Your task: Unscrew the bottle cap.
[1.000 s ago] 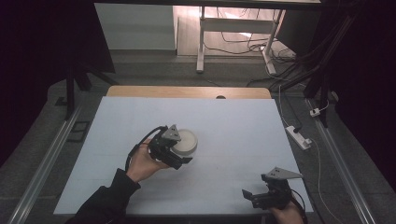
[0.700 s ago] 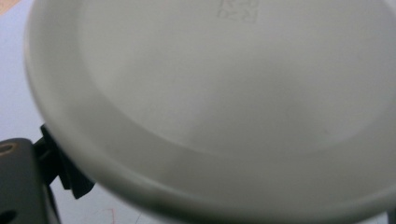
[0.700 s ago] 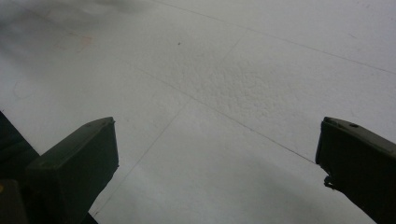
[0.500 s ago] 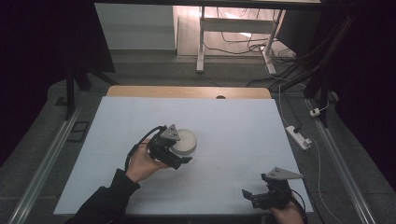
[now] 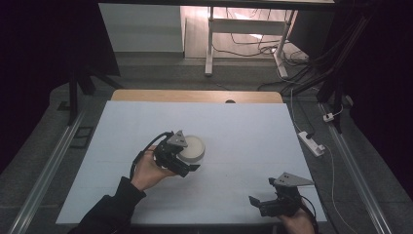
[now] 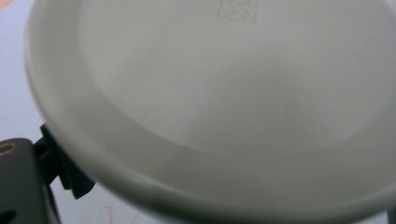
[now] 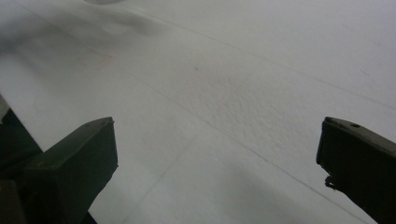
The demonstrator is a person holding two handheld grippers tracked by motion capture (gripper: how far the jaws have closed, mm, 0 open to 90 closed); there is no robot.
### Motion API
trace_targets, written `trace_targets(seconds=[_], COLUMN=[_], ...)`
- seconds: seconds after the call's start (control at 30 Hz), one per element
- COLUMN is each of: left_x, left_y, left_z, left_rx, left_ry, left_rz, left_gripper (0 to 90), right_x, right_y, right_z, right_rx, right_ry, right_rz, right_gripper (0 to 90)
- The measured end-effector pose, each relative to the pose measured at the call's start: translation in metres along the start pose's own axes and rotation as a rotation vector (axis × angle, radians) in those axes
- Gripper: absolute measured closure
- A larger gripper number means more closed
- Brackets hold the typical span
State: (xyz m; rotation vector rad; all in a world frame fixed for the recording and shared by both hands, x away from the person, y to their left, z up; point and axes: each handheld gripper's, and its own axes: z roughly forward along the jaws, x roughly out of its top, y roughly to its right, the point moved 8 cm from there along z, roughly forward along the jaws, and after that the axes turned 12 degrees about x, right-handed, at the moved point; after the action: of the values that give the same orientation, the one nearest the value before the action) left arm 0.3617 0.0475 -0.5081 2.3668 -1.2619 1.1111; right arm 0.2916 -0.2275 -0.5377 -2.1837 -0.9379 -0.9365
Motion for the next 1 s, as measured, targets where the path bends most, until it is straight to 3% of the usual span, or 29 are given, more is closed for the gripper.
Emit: trace_targets(seconds=[0.43, 0.73, 1.0], left_x=[0.000, -0.001, 0.000], left_y=[0.002, 0.002, 0.003], left_z=[0.000, 0.001, 0.000], left_rx=[-0.003, -0.008, -0.011], left_ry=[0.008, 0.005, 0.009], left_rz=[0.004, 0.008, 0.011], left_gripper=[7.5, 7.5, 7.5], right_x=[0.023, 0.041, 0.055], right_y=[-0.015, -0.023, -0.024], right_z=[0.013, 0.024, 0.035], right_rx=[0.054, 0.129, 0.140], right_ry=[0.030, 0.056, 0.053], right_rz=[-0.078, -0.095, -0.112], right_gripper=[0.0, 0.0, 0.0])
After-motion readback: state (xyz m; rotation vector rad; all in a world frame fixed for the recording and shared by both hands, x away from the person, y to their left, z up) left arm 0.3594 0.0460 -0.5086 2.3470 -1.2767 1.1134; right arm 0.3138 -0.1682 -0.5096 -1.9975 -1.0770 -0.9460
